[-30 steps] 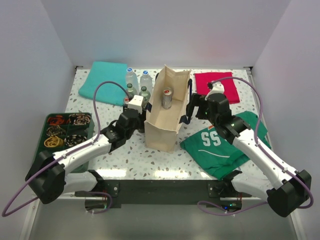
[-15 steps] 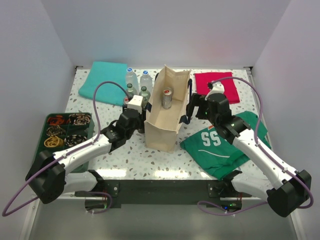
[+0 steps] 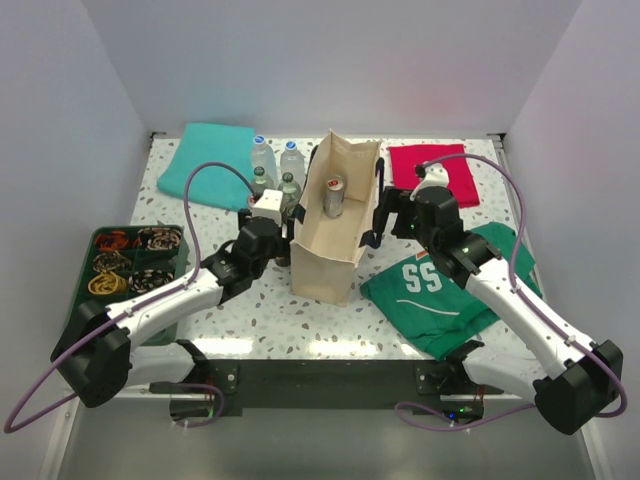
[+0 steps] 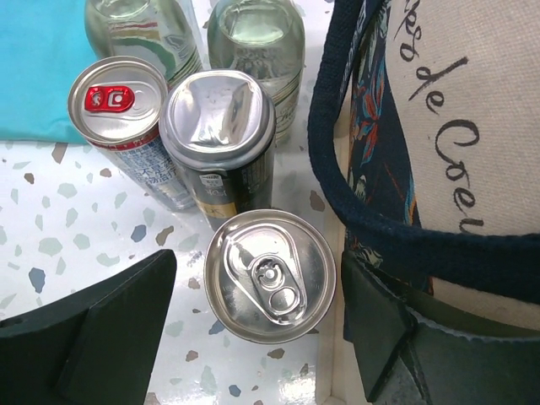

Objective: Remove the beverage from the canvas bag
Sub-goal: Place the drink at the center of the board.

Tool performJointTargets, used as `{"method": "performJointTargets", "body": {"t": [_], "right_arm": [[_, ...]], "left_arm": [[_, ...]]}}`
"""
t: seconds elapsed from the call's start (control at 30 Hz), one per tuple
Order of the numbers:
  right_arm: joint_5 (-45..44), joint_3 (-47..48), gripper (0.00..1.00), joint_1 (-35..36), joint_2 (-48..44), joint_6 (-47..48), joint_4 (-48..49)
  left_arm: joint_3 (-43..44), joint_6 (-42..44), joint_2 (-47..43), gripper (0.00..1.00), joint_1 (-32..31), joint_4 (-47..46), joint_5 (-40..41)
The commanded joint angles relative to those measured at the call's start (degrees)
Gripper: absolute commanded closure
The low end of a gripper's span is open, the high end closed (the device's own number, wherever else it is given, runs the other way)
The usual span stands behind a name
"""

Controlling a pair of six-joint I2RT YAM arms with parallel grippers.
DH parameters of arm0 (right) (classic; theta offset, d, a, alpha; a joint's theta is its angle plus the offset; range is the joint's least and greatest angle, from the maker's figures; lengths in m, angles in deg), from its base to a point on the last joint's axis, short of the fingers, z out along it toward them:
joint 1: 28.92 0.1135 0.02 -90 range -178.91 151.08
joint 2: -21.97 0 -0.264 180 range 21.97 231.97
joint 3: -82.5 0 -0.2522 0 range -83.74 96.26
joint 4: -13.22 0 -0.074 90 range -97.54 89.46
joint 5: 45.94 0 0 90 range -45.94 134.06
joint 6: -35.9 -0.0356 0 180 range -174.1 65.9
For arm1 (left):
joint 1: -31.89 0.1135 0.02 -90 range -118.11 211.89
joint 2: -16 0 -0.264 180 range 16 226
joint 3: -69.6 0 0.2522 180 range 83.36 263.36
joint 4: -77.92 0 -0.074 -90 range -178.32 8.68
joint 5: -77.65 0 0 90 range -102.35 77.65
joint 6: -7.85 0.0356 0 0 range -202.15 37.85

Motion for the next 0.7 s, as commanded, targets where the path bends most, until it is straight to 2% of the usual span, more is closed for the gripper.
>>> {"method": "performJointTargets", "body": {"t": [0.0, 0.27, 0.4, 0.67], "right_arm": [[-0.9, 0.8, 0.07, 0.2, -0.5, 0.3, 1.6], [-1.2, -2.0, 0.07, 0.2, -6.0, -0.2, 5.4], [1.0, -2.6, 0.12, 0.2, -8.2, 0.0, 7.5], [5.0, -0.7, 0.15, 0.1, -7.0, -0.3, 7.9]], "left_arm": [[2.9, -1.3, -1.4, 0.16, -0.2, -1.1, 2.9], [6.1, 1.3, -5.7, 0.13, -0.2, 1.1, 5.1], [7.2, 3.4, -8.5, 0.12, -0.2, 3.1, 7.8], [11.1, 7.0, -13.9, 0.07, -0.2, 5.1, 6.8]]}}
